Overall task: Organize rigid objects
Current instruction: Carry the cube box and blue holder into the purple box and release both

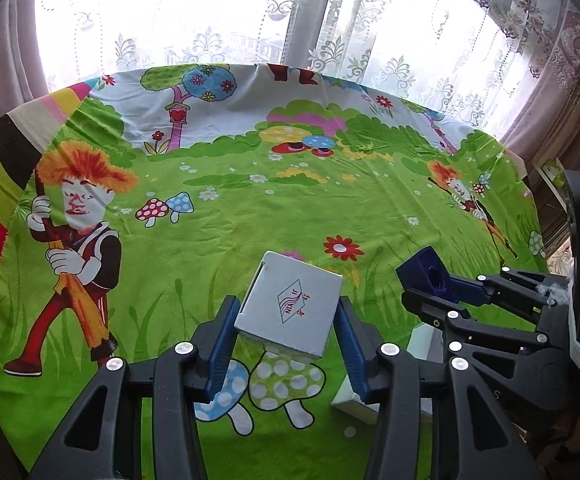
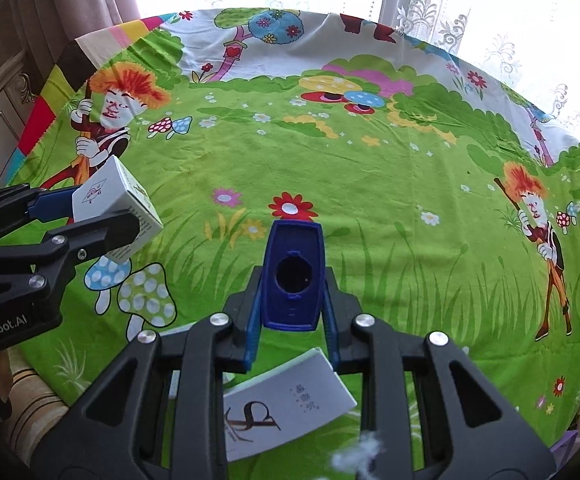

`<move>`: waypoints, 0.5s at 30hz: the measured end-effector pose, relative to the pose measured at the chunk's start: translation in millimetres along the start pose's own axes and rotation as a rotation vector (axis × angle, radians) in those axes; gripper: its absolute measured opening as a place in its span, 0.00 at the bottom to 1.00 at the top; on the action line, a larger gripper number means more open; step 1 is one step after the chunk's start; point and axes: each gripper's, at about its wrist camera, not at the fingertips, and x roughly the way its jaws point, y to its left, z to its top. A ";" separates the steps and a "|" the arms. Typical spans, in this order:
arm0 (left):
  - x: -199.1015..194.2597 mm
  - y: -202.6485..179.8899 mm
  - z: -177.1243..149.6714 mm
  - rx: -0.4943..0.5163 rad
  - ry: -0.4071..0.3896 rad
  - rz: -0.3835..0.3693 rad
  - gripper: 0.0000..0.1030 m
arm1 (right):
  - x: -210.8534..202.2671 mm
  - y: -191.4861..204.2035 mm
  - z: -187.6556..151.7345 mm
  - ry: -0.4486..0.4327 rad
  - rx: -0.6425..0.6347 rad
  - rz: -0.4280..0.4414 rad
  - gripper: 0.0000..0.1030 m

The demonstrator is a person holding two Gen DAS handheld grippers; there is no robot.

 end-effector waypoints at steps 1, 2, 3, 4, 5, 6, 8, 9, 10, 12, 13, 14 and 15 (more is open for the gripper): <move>-5.2 -3.5 -2.8 -0.001 -0.006 -0.004 0.47 | -5.8 0.3 -4.2 -0.005 0.004 0.002 0.29; -10.4 -7.1 -5.7 -0.001 -0.012 -0.009 0.47 | -11.3 0.5 -8.3 -0.010 0.009 0.002 0.29; -15.3 -10.3 -8.9 -0.001 -0.018 -0.012 0.47 | -16.6 0.7 -12.3 -0.014 0.011 -0.002 0.29; -19.8 -13.1 -12.1 -0.003 -0.022 -0.012 0.47 | -22.0 0.9 -16.3 -0.020 0.013 -0.005 0.29; -24.0 -15.7 -15.5 -0.006 -0.027 -0.014 0.47 | -27.4 0.8 -20.5 -0.025 0.016 -0.005 0.29; -27.7 -18.0 -18.9 -0.011 -0.030 -0.019 0.47 | -32.6 0.8 -24.5 -0.028 0.019 -0.005 0.29; -34.7 -22.9 -26.3 -0.024 -0.031 -0.028 0.47 | -42.8 0.4 -33.3 -0.034 0.027 0.000 0.29; -37.5 -25.6 -30.2 -0.029 -0.031 -0.034 0.47 | -47.9 -0.4 -37.6 -0.038 0.034 0.002 0.29; -40.3 -28.8 -34.0 -0.033 -0.030 -0.040 0.47 | -52.6 -0.8 -42.0 -0.040 0.038 0.002 0.29; -46.0 -35.0 -41.1 -0.037 -0.031 -0.050 0.47 | -62.5 -1.3 -51.4 -0.049 0.043 -0.001 0.29; -48.9 -38.3 -44.6 -0.040 -0.033 -0.055 0.47 | -66.7 -2.0 -56.2 -0.051 0.047 -0.002 0.29; -52.0 -41.9 -48.3 -0.041 -0.033 -0.062 0.47 | -70.7 -2.5 -61.1 -0.052 0.050 -0.002 0.29; -54.7 -45.7 -51.7 -0.041 -0.033 -0.068 0.47 | -74.6 -3.3 -66.0 -0.054 0.054 0.000 0.29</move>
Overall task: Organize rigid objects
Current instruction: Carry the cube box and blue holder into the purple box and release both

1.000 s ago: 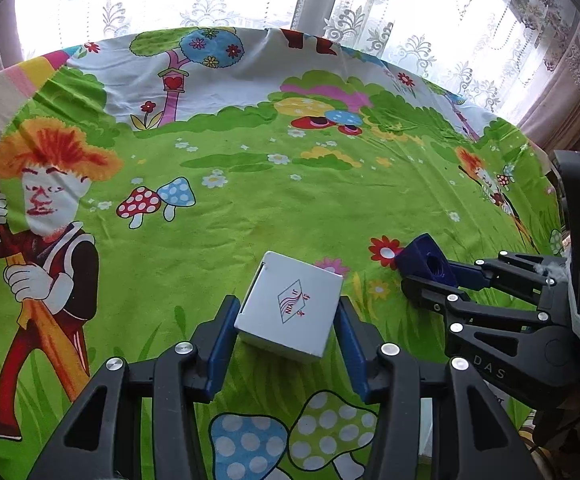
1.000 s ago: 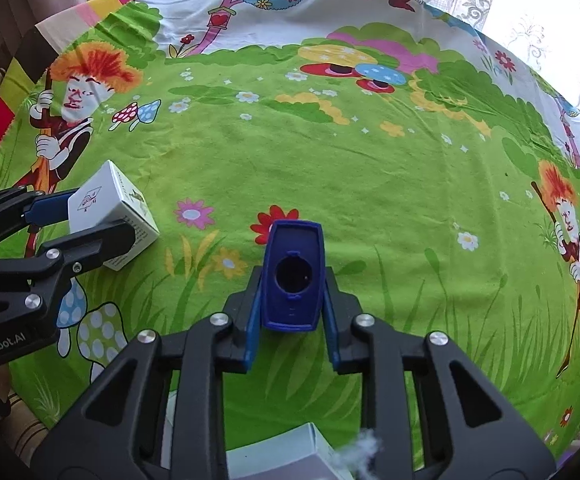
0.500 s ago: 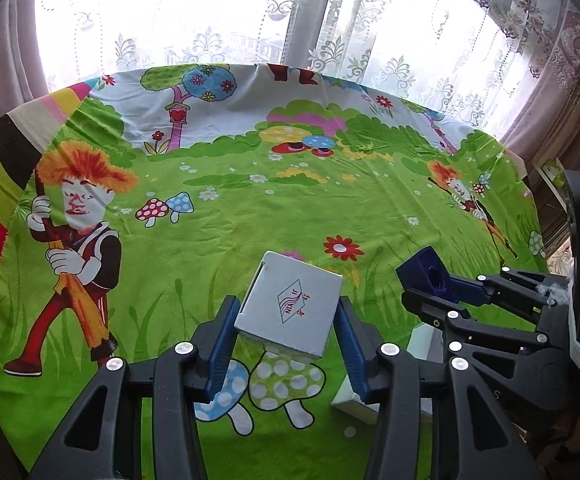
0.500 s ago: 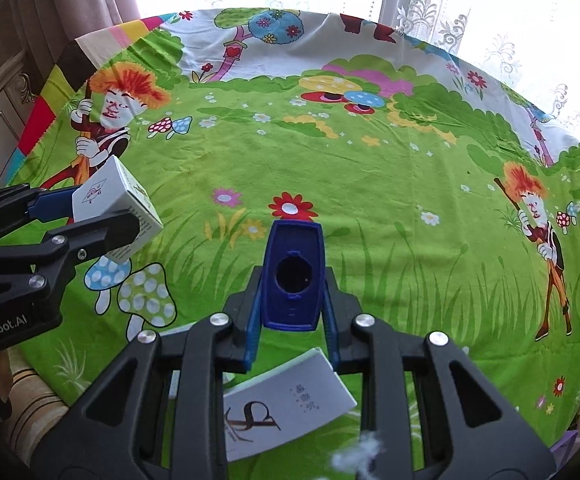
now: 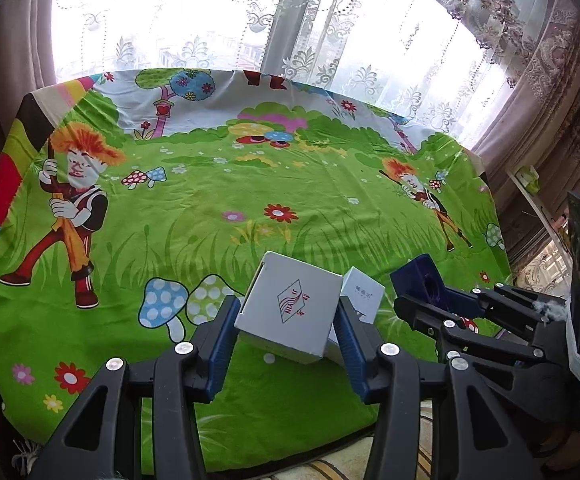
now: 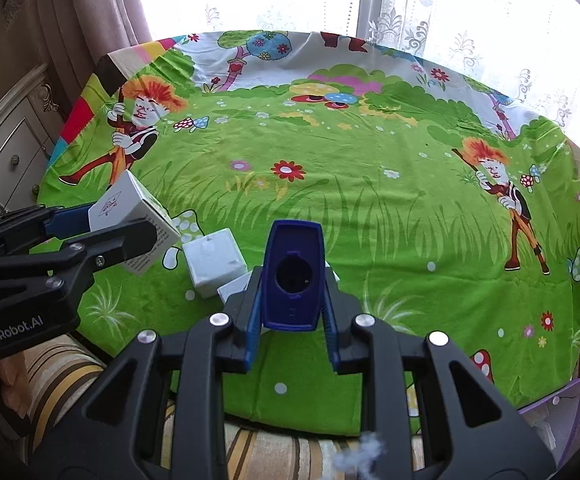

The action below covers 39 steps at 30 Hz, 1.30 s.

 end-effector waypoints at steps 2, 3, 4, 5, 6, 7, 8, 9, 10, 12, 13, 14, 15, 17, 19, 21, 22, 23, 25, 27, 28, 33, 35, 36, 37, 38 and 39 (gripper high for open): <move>-6.2 -8.8 -7.4 0.003 -0.003 -0.011 0.47 | -8.1 -2.7 -9.7 -0.003 0.010 -0.006 0.29; -9.1 -13.1 -11.0 0.004 -0.005 -0.016 0.47 | -11.9 -4.0 -14.8 -0.004 0.015 -0.007 0.29; -12.2 -17.5 -14.8 0.005 -0.007 -0.021 0.47 | -15.7 -5.4 -19.7 -0.004 0.020 -0.005 0.29; -15.0 -21.7 -18.5 0.005 -0.008 -0.027 0.47 | -19.7 -7.1 -25.0 -0.005 0.026 -0.005 0.29; -17.4 -25.8 -22.1 0.005 -0.008 -0.034 0.47 | -23.8 -8.6 -30.5 -0.005 0.031 -0.006 0.29; -19.7 -29.8 -25.7 0.005 -0.008 -0.040 0.47 | -27.9 -10.1 -35.9 -0.006 0.035 -0.008 0.29; -21.8 -34.2 -29.4 0.006 -0.007 -0.046 0.47 | -32.0 -11.9 -40.9 -0.007 0.040 -0.007 0.29; -23.8 -38.8 -33.3 0.006 -0.006 -0.052 0.47 | -36.2 -13.9 -45.8 -0.008 0.045 -0.006 0.29; -25.4 -43.5 -36.9 0.008 -0.005 -0.060 0.47 | -40.3 -16.0 -50.2 -0.010 0.049 -0.008 0.29; -27.9 -53.8 -43.4 0.016 -0.002 -0.073 0.47 | -48.2 -21.2 -58.7 -0.014 0.058 -0.012 0.29; -28.9 -59.7 -46.8 0.024 0.001 -0.080 0.47 | -52.1 -23.7 -62.9 -0.015 0.064 -0.015 0.29; -29.8 -66.0 -50.0 0.034 0.005 -0.086 0.47 | -56.1 -26.7 -67.0 -0.018 0.069 -0.017 0.29; -30.8 -72.3 -53.2 0.043 0.008 -0.091 0.47 | -60.7 -29.8 -71.7 -0.021 0.072 -0.020 0.29; -32.7 -85.1 -59.0 0.061 0.015 -0.110 0.47 | -69.0 -37.2 -80.2 -0.025 0.082 -0.025 0.29; -33.9 -97.7 -64.2 0.081 0.022 -0.127 0.47 | -77.1 -46.3 -88.8 -0.028 0.097 -0.035 0.29; -35.3 -109.7 -69.1 0.098 0.029 -0.146 0.47 | -85.6 -56.2 -97.2 -0.030 0.107 -0.050 0.29; -35.5 -116.3 -71.2 0.109 0.033 -0.156 0.47 | -90.0 -61.7 -101.7 -0.031 0.115 -0.058 0.29; -35.6 -123.0 -73.5 0.120 0.037 -0.165 0.47 | -94.3 -67.7 -105.9 -0.032 0.125 -0.064 0.29; -34.5 -136.4 -78.5 0.139 0.051 -0.188 0.47 | -102.3 -80.5 -114.3 -0.033 0.144 -0.079 0.29; -33.4 -150.4 -84.7 0.167 0.065 -0.203 0.47 | -109.3 -93.8 -123.4 -0.033 0.167 -0.098 0.29; -33.1 -157.1 -87.5 0.181 0.072 -0.210 0.47 | -112.7 -101.0 -128.2 -0.032 0.181 -0.105 0.29; -34.0 -183.7 -98.8 0.228 0.095 -0.244 0.47 | -130.0 -136.3 -149.8 -0.034 0.250 -0.150 0.29; -33.7 -191.3 -101.7 0.238 0.103 -0.254 0.47 | -136.2 -149.8 -157.5 -0.034 0.276 -0.171 0.29; -33.3 -195.2 -103.3 0.243 0.109 -0.262 0.47 | -139.0 -156.4 -161.4 -0.034 0.288 -0.182 0.29; -33.0 -199.1 -104.8 0.250 0.114 -0.268 0.47 | -141.5 -162.9 -165.2 -0.033 0.302 -0.192 0.29; -32.7 -203.8 -106.6 0.259 0.118 -0.272 0.47 | -143.9 -169.1 -168.7 -0.032 0.315 -0.203 0.29; -32.6 -208.5 -108.4 0.269 0.122 -0.277 0.47 | -146.1 -175.4 -172.5 -0.030 0.328 -0.214 0.29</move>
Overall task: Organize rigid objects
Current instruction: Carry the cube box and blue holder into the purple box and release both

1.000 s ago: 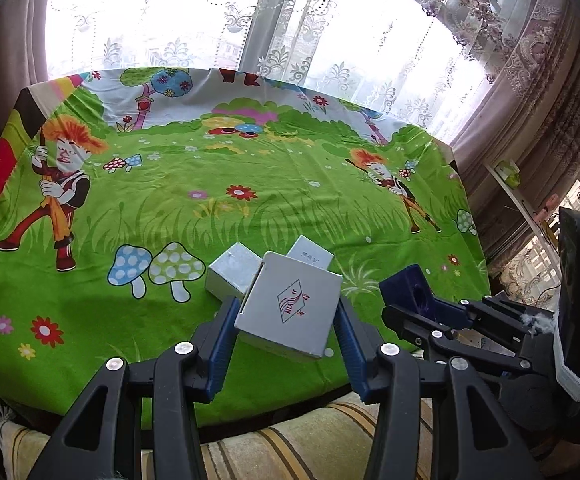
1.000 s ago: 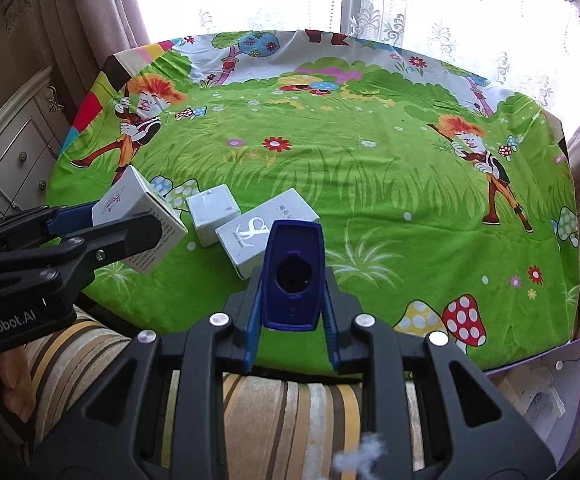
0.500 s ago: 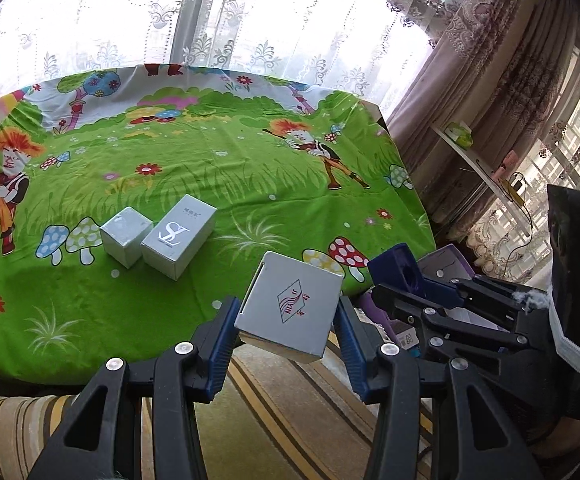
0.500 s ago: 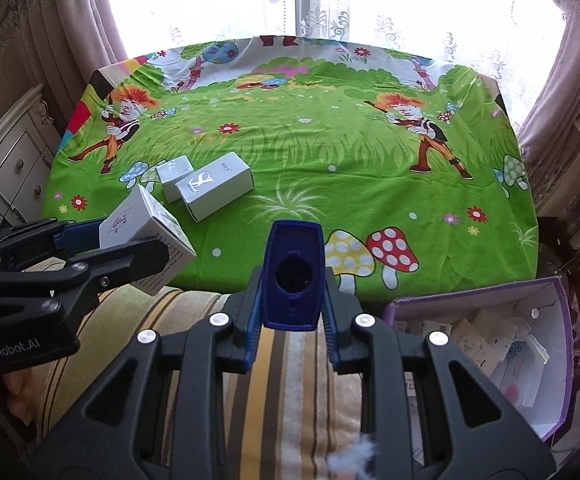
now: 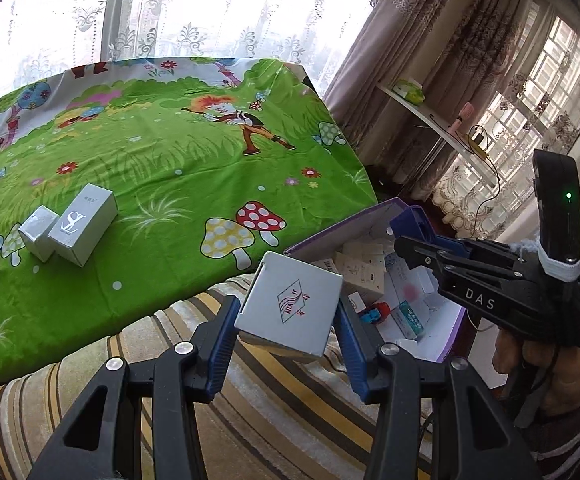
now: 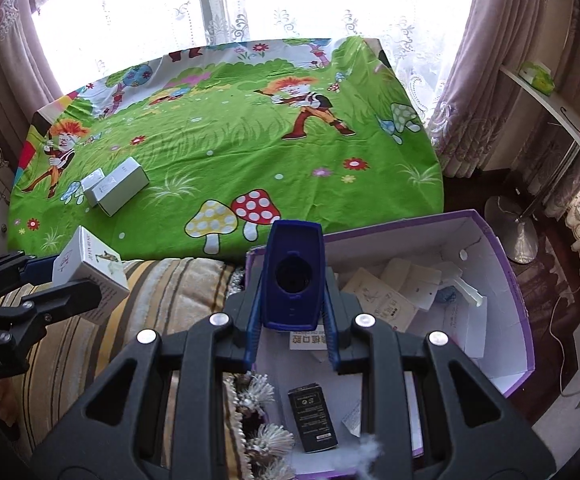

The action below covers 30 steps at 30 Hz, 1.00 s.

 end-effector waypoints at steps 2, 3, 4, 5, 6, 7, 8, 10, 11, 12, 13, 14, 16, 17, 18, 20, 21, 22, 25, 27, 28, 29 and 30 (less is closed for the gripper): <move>3.9 -10.4 -1.0 0.020 0.011 -0.013 0.47 | -1.6 -14.6 -3.6 0.003 0.024 -0.020 0.29; 5.9 -15.2 -1.5 0.030 0.017 -0.019 0.47 | -2.5 -21.4 -5.6 0.004 0.035 -0.030 0.29; 8.4 -20.6 -2.3 0.040 0.023 -0.026 0.47 | -3.6 -28.0 -8.0 0.005 0.046 -0.040 0.29; 10.7 -25.5 -2.9 0.048 0.030 -0.032 0.47 | -4.1 -33.8 -10.1 0.007 0.055 -0.050 0.29; 12.5 -30.2 -3.4 0.055 0.036 -0.039 0.47 | -4.4 -39.3 -12.2 0.009 0.063 -0.060 0.29; 14.6 -35.0 -4.0 0.062 0.041 -0.047 0.47 | -4.5 -44.4 -14.2 0.012 0.071 -0.071 0.29; 16.6 -39.6 -4.5 0.069 0.046 -0.053 0.47 | -4.4 -50.0 -16.0 0.014 0.079 -0.082 0.29; 20.9 -49.9 -5.5 0.090 0.057 -0.063 0.47 | -5.5 -59.9 -19.4 0.016 0.093 -0.108 0.29; 23.1 -54.9 -6.0 0.099 0.062 -0.070 0.47 | -5.7 -64.1 -20.6 0.017 0.102 -0.116 0.29; 25.4 -59.5 -6.4 0.107 0.068 -0.077 0.47 | -5.8 -68.6 -21.5 0.018 0.111 -0.122 0.29; 27.6 -64.0 -6.9 0.116 0.073 -0.083 0.47 | -6.1 -72.3 -22.0 0.019 0.119 -0.129 0.29; 29.8 -68.7 -7.1 0.124 0.079 -0.088 0.48 | -6.9 -75.6 -22.4 0.018 0.124 -0.138 0.29; 34.2 -77.3 -6.8 0.139 0.088 -0.100 0.48 | -9.1 -80.6 -22.5 0.012 0.130 -0.153 0.29; 35.7 -81.5 -6.6 0.147 0.091 -0.102 0.48 | -10.4 -82.7 -22.3 0.009 0.133 -0.159 0.29; 37.3 -84.9 -6.3 0.154 0.093 -0.104 0.48 | -11.2 -84.3 -21.7 0.006 0.134 -0.166 0.29; 41.5 -90.6 -5.3 0.163 0.108 -0.114 0.48 | -13.6 -87.5 -21.3 -0.004 0.140 -0.184 0.29; 43.6 -93.4 -5.4 0.169 0.114 -0.115 0.49 | -14.0 -88.9 -21.1 -0.004 0.143 -0.192 0.29; 46.0 -95.7 -5.6 0.176 0.121 -0.108 0.49 | -14.2 -90.3 -21.0 -0.003 0.146 -0.198 0.30; 49.4 -98.7 -6.9 0.192 0.133 -0.094 0.54 | -14.4 -94.0 -20.9 0.000 0.157 -0.201 0.36; 49.3 -97.2 -6.5 0.187 0.132 -0.095 0.55 | -14.7 -95.4 -20.7 -0.002 0.162 -0.200 0.40; 49.5 -95.8 -6.1 0.182 0.132 -0.095 0.55 | -14.9 -95.7 -20.4 -0.003 0.164 -0.199 0.42; 49.4 -94.6 -5.7 0.176 0.132 -0.095 0.55 | -14.8 -95.5 -20.1 -0.004 0.163 -0.199 0.43; 49.1 -93.6 -5.3 0.170 0.132 -0.095 0.56 | -14.6 -94.6 -19.4 -0.005 0.162 -0.198 0.43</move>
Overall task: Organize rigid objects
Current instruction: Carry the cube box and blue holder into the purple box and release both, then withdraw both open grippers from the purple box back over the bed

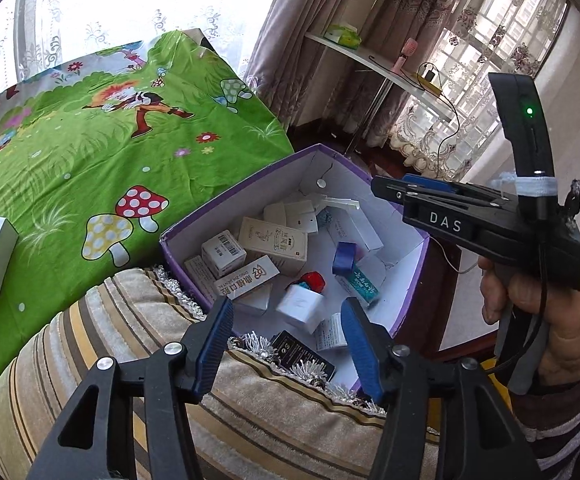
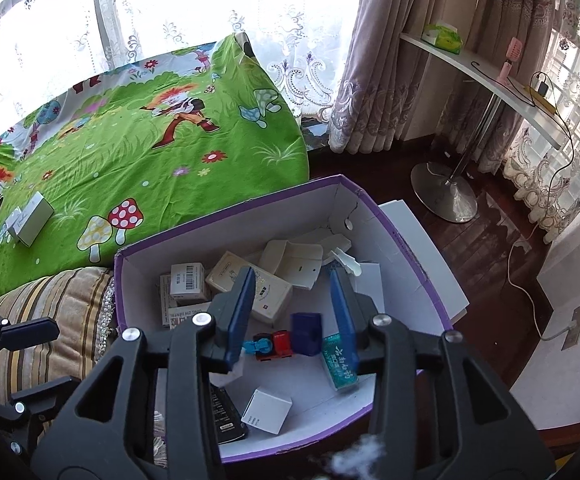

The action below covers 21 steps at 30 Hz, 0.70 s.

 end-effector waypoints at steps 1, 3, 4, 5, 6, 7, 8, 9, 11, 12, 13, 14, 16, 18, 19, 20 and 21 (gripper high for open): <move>-0.3 1.1 0.1 -0.005 -0.001 -0.001 0.56 | -0.2 0.8 0.1 0.000 -0.002 0.002 0.44; -1.3 2.9 0.0 -0.011 -0.004 -0.001 0.56 | -0.2 3.2 0.3 0.000 -0.008 0.005 0.45; -1.5 3.3 0.2 -0.013 -0.005 0.000 0.56 | -0.2 4.6 0.3 0.001 -0.011 0.006 0.45; -2.3 4.5 0.2 -0.016 -0.007 0.001 0.56 | 0.0 5.7 0.4 0.002 -0.014 0.008 0.46; -3.1 5.3 0.2 -0.020 -0.010 0.002 0.56 | 0.0 7.2 0.7 0.002 -0.017 0.009 0.46; -3.7 6.5 0.5 -0.023 -0.012 0.003 0.56 | 0.0 8.3 0.9 0.003 -0.019 0.009 0.46; -4.6 7.9 0.7 -0.027 -0.014 0.004 0.56 | -0.2 9.4 1.0 0.002 -0.020 0.010 0.46; -5.4 9.4 0.9 -0.030 -0.017 0.005 0.56 | -0.4 10.9 1.2 0.002 -0.022 0.011 0.46; -6.9 12.9 2.0 -0.038 -0.022 0.007 0.56 | -0.7 13.4 2.0 0.002 -0.028 0.011 0.46; -8.1 14.8 2.5 -0.042 -0.025 0.008 0.56 | -1.0 14.6 2.2 0.002 -0.031 0.012 0.46; -9.4 17.0 2.9 -0.046 -0.029 0.009 0.56 | -1.4 15.8 2.6 0.001 -0.033 0.012 0.46; -10.7 19.1 3.3 -0.050 -0.032 0.011 0.56 | -1.6 16.9 2.8 0.001 -0.036 0.014 0.47; -12.9 23.9 4.4 -0.058 -0.037 0.015 0.56 | -1.6 20.3 3.5 0.002 -0.042 0.014 0.47; -15.1 28.9 5.4 -0.065 -0.044 0.018 0.56 | -1.2 23.6 4.5 0.003 -0.047 0.017 0.48; -16.1 31.5 5.8 -0.068 -0.046 0.021 0.56 | -0.8 25.4 4.9 0.004 -0.051 0.018 0.48; -17.3 34.2 6.2 -0.071 -0.049 0.023 0.56 | -0.4 27.5 5.3 0.005 -0.055 0.019 0.48; -18.4 37.1 6.5 -0.075 -0.052 0.025 0.56 | -0.4 29.4 5.7 0.006 -0.059 0.021 0.48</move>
